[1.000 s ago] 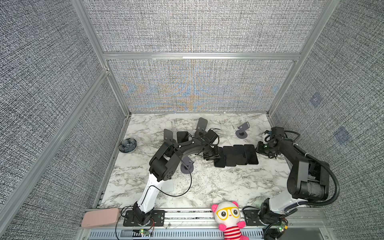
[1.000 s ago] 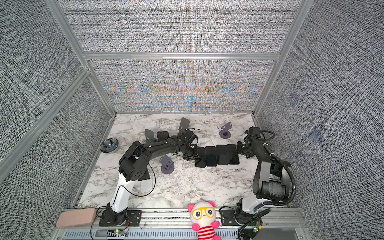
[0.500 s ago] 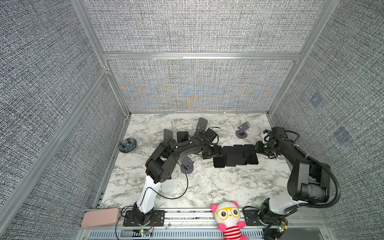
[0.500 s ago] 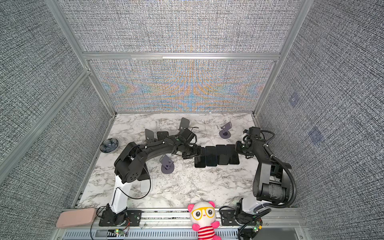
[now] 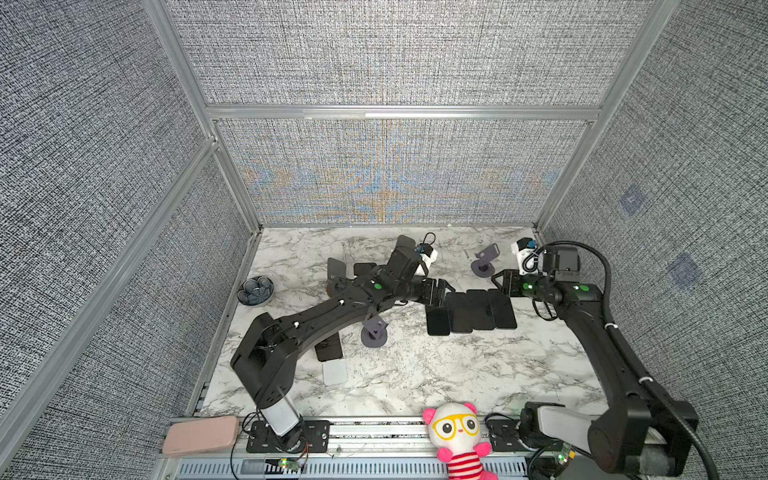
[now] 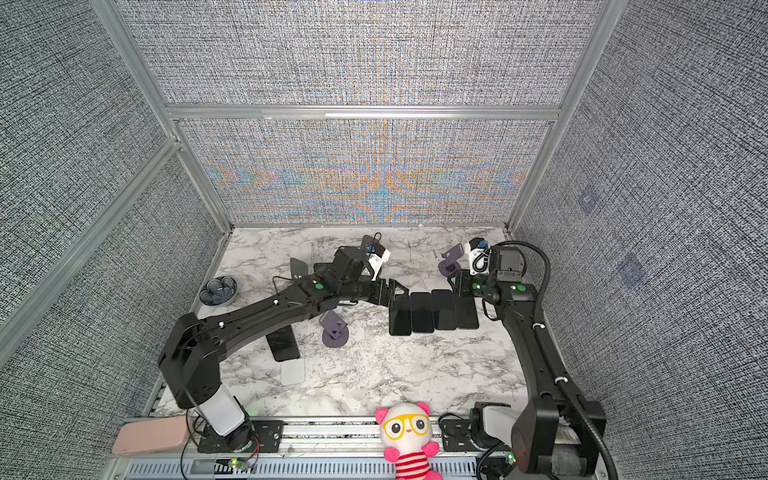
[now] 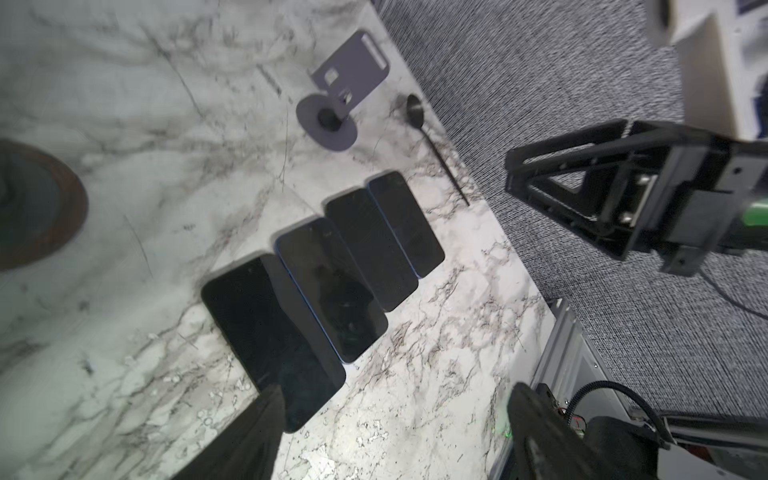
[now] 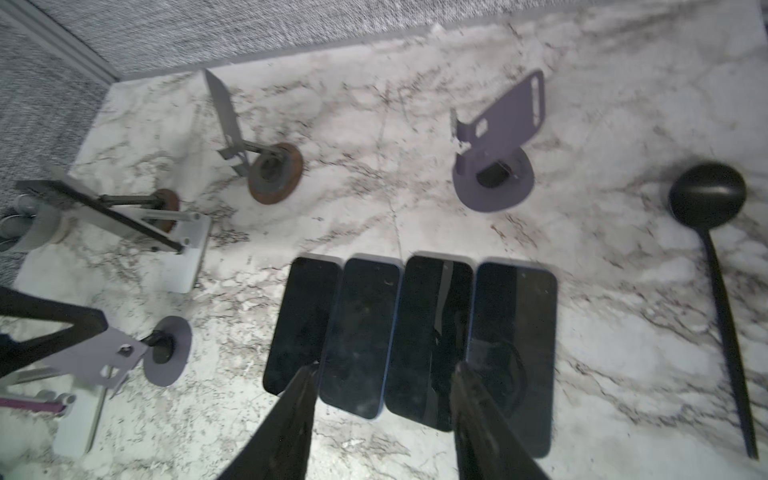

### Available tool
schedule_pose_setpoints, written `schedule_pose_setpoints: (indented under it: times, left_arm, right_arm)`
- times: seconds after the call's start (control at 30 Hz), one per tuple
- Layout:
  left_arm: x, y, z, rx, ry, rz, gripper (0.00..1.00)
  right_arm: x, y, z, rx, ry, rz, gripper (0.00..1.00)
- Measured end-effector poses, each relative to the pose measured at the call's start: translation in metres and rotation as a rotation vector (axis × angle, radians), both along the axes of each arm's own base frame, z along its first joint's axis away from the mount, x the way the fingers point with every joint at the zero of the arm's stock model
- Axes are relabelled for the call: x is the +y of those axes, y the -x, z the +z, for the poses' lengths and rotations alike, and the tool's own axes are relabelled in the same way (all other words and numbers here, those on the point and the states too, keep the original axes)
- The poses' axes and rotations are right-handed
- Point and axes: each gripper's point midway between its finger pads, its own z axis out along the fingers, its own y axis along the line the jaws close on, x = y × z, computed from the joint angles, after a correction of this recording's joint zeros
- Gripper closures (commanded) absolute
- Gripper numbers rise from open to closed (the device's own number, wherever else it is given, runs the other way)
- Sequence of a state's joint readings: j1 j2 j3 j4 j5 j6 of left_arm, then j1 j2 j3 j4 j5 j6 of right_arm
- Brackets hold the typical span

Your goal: Remove the phone from the phone stand

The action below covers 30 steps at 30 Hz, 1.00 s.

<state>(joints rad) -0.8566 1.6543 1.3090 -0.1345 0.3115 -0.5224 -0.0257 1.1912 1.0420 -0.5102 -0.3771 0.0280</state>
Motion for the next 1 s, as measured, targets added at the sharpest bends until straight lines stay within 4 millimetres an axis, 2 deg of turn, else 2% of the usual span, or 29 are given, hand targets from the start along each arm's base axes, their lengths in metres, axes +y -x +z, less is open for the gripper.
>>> schedule_pose_setpoints:
  times: [0.07, 0.17, 0.27, 0.4, 0.5, 0.67, 0.8, 1.0]
  left_arm:
    - [0.012, 0.004, 0.024, -0.099, 0.022, -0.004, 0.15]
    - [0.036, 0.010, 0.047, -0.228, 0.028, 0.026, 0.15]
    - [0.064, 0.008, 0.060, -0.316, 0.002, 0.097, 0.14]
    - [0.106, -0.003, 0.068, -0.372, -0.058, 0.212, 0.13]
    - [0.146, -0.010, 0.061, -0.381, -0.113, 0.301, 0.12]
    - [0.219, -0.018, 0.023, -0.327, -0.223, 0.482, 0.12]
    - [0.236, -0.005, 0.012, -0.308, -0.215, 0.493, 0.12]
    - [0.261, -0.005, -0.002, -0.255, -0.258, 0.553, 0.09]
  right_arm:
    - [0.019, 0.003, 0.016, -0.053, 0.001, 0.062, 0.51]
    - [0.053, 0.003, 0.034, -0.105, 0.002, 0.168, 0.51]
    - [0.091, -0.002, 0.046, -0.139, 0.000, 0.274, 0.51]
    - [0.154, -0.001, 0.048, -0.159, 0.008, 0.432, 0.50]
    - [0.196, -0.004, 0.045, -0.171, 0.004, 0.532, 0.47]
    - [0.236, -0.034, 0.027, -0.143, 0.018, 0.583, 0.37]
    - [0.265, -0.046, 0.012, -0.119, -0.001, 0.650, 0.36]
    - [0.315, -0.046, -0.020, -0.118, -0.016, 0.817, 0.37]
